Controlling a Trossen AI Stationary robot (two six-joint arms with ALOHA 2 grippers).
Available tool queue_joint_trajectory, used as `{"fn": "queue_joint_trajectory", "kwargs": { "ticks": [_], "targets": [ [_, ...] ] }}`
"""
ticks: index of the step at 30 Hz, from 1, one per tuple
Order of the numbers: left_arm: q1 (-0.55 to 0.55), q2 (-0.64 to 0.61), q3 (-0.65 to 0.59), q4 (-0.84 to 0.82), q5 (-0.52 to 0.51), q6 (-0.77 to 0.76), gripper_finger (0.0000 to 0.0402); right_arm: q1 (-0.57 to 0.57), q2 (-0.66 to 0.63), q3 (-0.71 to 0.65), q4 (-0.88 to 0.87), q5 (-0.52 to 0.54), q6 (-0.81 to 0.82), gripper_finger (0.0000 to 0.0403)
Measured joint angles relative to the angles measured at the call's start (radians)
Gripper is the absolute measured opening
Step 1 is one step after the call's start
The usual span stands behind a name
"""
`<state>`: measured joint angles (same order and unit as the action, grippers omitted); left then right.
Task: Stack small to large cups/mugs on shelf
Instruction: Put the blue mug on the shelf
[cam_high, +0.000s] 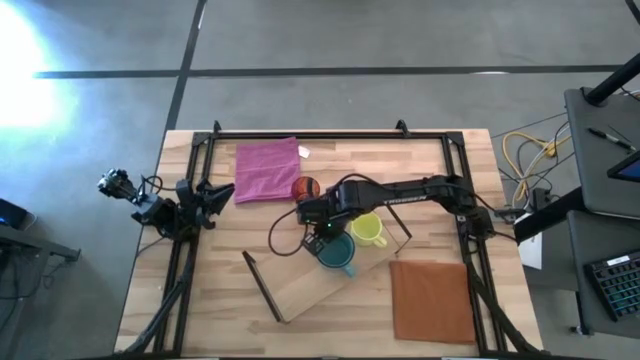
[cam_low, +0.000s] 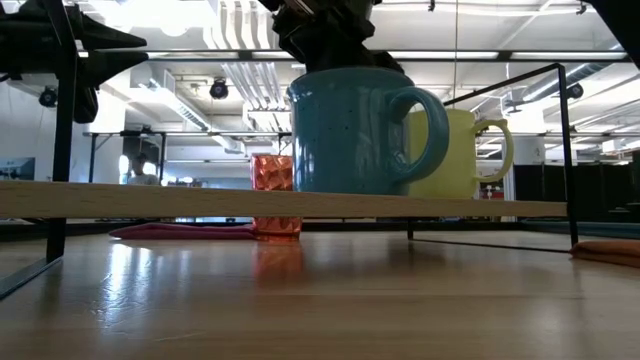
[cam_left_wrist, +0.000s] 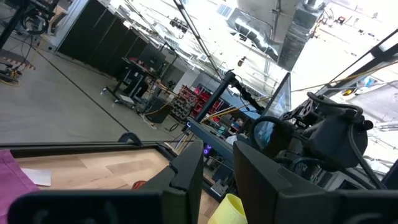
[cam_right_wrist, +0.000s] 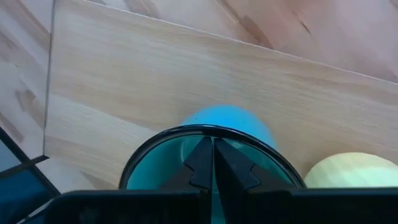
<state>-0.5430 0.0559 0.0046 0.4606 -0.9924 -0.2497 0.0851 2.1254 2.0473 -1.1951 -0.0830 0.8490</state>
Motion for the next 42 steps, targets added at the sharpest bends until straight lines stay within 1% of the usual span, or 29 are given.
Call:
{"fn": "queue_joint_trajectory", "kwargs": {
  "ticks": [7,11,16,19,24,29,32,36,42],
  "targets": [
    [0.000,0.000,0.000,0.000,0.000,0.000,0.0073,-0.001,-0.005,0.006,-0.003,-0.069,-0.024,0.0008],
    [0.000,0.000,0.000,0.000,0.000,0.000,0.0073,-0.001,-0.010,0.052,-0.033,-0.072,-0.052,0.0009],
    [0.000,0.000,0.000,0.000,0.000,0.002,0.0073,-0.017,-0.011,0.124,-0.057,-0.007,-0.067,0.0018],
    [0.000,0.000,0.000,0.000,0.000,0.002,0.0073,-0.031,-0.013,0.133,-0.089,0.044,-0.063,0.0022],
    [0.000,0.000,0.000,0.000,0.000,0.003,0.0073,-0.065,-0.013,0.075,-0.174,0.058,-0.064,0.0022],
    [0.000,0.000,0.000,0.000,0.000,0.003,0.0073,-0.073,-0.011,0.035,-0.170,0.057,-0.089,0.0022],
    [0.000,0.000,0.000,-0.001,0.000,0.003,0.0073,-0.072,-0.011,0.018,-0.170,0.037,-0.094,0.0022],
    [0.000,0.000,0.000,-0.001,0.000,0.003,0.0073,-0.072,-0.011,0.012,-0.172,0.001,-0.107,0.0022],
    [0.000,0.000,0.000,-0.016,0.000,0.004,0.0073,-0.070,-0.011,0.011,-0.203,-0.003,-0.111,0.0022]
  ]
}}
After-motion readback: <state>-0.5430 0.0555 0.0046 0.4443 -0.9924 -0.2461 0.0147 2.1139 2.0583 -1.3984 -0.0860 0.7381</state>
